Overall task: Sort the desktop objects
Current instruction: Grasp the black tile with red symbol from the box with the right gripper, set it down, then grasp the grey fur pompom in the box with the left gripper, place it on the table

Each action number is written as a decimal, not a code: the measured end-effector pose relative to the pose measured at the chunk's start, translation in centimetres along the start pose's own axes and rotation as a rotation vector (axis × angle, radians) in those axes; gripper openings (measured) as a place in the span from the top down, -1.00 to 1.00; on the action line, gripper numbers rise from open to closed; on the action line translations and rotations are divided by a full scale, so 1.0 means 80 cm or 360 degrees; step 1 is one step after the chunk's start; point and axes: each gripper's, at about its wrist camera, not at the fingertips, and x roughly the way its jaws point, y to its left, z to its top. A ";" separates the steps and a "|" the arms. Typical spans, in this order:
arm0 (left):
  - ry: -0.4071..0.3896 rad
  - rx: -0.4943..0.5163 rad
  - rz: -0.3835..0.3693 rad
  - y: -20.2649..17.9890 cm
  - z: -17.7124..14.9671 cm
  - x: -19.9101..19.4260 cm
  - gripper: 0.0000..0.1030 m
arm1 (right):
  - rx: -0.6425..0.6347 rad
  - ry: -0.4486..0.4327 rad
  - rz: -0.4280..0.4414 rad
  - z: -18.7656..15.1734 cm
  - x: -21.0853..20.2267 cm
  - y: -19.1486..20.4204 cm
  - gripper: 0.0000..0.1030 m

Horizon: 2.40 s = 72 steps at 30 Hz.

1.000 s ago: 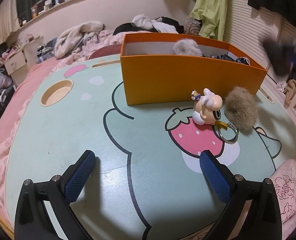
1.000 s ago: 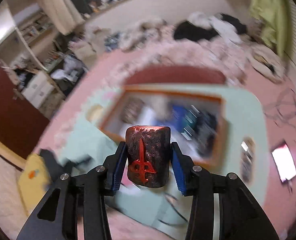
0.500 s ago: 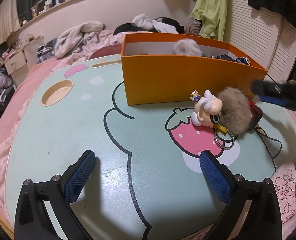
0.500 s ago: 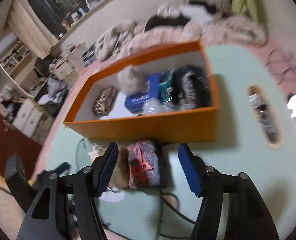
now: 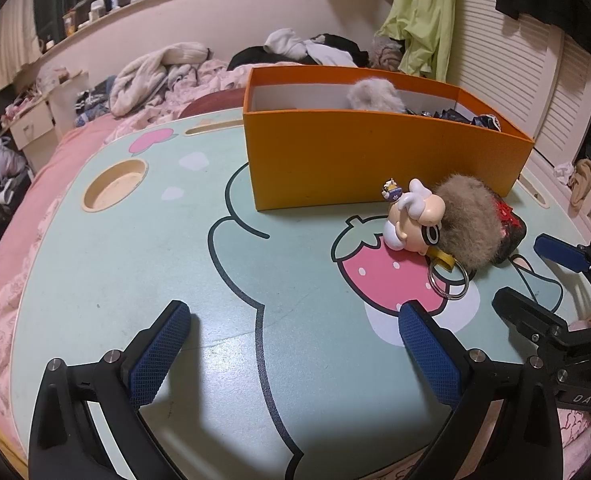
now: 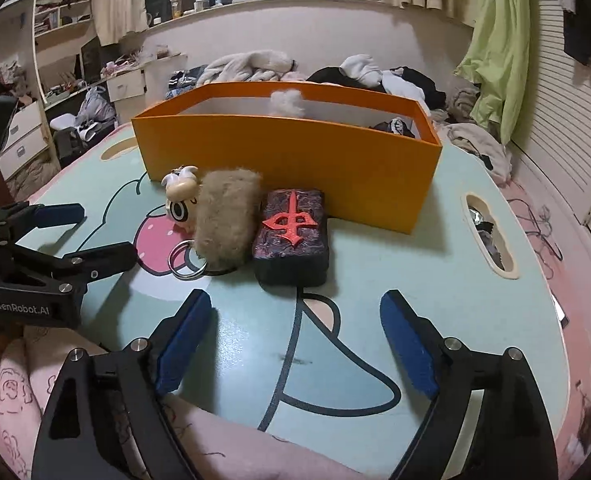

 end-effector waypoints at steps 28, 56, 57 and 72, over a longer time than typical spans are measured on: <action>0.0153 0.0108 0.0005 -0.101 0.217 0.094 0.56 | -0.0027 -0.0019 0.0044 -0.012 -0.004 0.002 -0.83; -0.0224 -0.0081 -0.0181 0.001 0.023 -0.041 -0.77 | -0.0031 -0.0023 0.0048 -0.009 0.001 -0.003 -0.85; -0.0206 -0.0085 -0.0188 0.006 0.014 -0.044 -0.87 | -0.0033 -0.0023 0.0047 -0.010 0.001 -0.003 -0.85; -0.0049 -0.0010 -0.0009 0.006 -0.024 -0.028 -0.99 | 0.0037 -0.0055 0.0061 -0.012 -0.005 -0.013 -0.48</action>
